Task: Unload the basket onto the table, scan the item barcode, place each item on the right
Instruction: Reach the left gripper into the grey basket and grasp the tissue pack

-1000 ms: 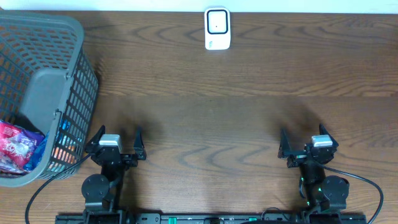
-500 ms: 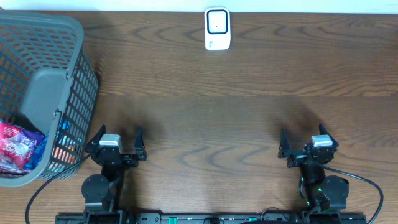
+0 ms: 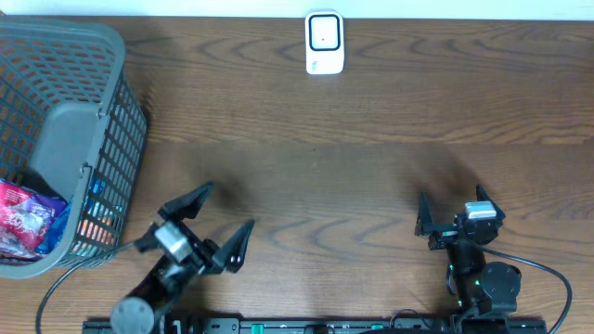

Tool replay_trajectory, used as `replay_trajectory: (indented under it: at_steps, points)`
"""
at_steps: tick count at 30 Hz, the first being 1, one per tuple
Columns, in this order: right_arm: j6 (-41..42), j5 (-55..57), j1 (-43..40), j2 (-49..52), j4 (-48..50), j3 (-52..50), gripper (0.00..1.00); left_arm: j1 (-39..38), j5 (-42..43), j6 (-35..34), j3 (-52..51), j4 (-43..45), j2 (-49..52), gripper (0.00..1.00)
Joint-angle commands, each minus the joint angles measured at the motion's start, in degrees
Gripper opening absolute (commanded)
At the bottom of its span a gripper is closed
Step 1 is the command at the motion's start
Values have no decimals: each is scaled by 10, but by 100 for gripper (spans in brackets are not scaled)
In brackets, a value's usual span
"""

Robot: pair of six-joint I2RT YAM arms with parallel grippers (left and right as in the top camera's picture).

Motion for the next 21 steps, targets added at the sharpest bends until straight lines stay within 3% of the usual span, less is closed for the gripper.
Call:
replay_trajectory:
  at_steps: [1,6,9,12,16,18,21]
  points:
    - [-9,2,3,-3,-2,-1,99,-3,46,-62,13,80,-3,98]
    - [-9,2,3,-3,-2,-1,99,-3,1,-10,59,100,0,98]
    - [-9,2,3,-3,-2,-1,99,-3,-74,45,118,82,26,98]
    - [-9,2,3,-3,-2,-1,99,-3,-134,104,202,7,83,98]
    - [-9,2,3,-3,-2,-1,99,-3,-290,161,358,-167,219,98]
    - [-9,2,3,-3,-2,-1,99,-3,-349,221,425,-209,301,98]
    - [-9,2,3,-3,-2,-1,99,0,-416,243,523,-251,410,98]
